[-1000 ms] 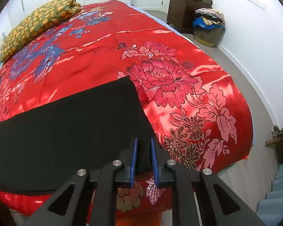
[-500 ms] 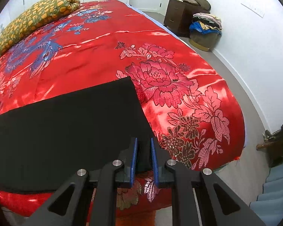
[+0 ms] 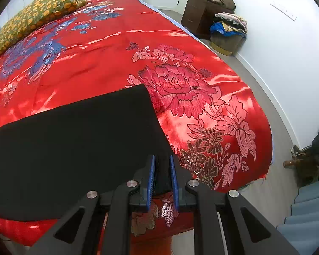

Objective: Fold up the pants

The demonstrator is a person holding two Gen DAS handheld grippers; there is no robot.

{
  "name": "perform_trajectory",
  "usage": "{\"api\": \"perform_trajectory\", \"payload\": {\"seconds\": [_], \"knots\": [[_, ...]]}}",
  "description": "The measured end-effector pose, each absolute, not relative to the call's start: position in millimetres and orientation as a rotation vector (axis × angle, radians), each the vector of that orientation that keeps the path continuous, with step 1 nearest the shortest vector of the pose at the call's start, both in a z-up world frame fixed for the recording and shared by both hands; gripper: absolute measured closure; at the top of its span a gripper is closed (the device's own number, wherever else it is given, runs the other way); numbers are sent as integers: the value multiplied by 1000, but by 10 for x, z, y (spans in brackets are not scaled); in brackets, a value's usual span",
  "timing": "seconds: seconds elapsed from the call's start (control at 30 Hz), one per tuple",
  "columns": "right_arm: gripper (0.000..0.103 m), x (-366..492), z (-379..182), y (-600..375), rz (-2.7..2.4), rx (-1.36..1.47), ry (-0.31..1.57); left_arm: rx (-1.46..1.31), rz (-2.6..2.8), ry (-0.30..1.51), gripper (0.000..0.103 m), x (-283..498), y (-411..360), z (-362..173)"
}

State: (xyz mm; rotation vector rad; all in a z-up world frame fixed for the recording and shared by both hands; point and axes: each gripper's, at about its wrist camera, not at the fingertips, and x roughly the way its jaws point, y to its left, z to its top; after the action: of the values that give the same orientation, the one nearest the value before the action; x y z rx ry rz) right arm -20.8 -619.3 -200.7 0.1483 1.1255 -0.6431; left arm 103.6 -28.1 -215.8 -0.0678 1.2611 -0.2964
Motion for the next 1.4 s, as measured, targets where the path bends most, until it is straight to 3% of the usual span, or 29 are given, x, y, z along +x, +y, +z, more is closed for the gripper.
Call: {"api": "perform_trajectory", "payload": {"seconds": [0.2, 0.23, 0.3, 0.33, 0.37, 0.6, 0.77, 0.93, 1.2, 1.3, 1.33, 1.4], "knots": [[88, -196, -2007, -6167, -644, 129, 1128, -46, -284, 1285, 91, 1053, -306, -2196], [86, -200, -2002, -6166, -643, 134, 1124, -38, -291, 1282, 85, 1049, -297, -2162], [64, -209, -1991, -6175, -622, 159, 1120, -37, -301, 1285, 61, 1014, -243, -2106], [31, -220, -1972, -6173, -607, 174, 1115, -52, -304, 1292, 41, 959, -165, -2062], [14, -232, -1950, -6164, -601, 176, 1107, -65, -307, 1293, 35, 915, -105, -2036], [14, -438, -1468, -5909, -641, 75, 978, -250, -195, 1230, 33, 755, 816, -1740], [14, -339, -1075, -5026, -436, 6, 893, -450, 28, 1133, 33, 1124, 1798, -1697], [14, -157, -1126, -3744, -16, 88, 896, -550, 110, 1192, 33, 1350, 2456, -1848], [14, -108, -1555, -2068, 368, -23, 972, -514, 161, 1203, 33, 1448, 2755, -1964], [15, -136, -1581, -1858, 502, -65, 957, -515, 155, 1224, 41, 1539, 2773, -2068], [19, -114, -1594, -1778, 557, -63, 957, -515, 143, 1230, 51, 1560, 2763, -2108], [31, -46, -1640, -1631, 597, -70, 975, -494, 151, 1223, 59, 1579, 2716, -2134]]}}
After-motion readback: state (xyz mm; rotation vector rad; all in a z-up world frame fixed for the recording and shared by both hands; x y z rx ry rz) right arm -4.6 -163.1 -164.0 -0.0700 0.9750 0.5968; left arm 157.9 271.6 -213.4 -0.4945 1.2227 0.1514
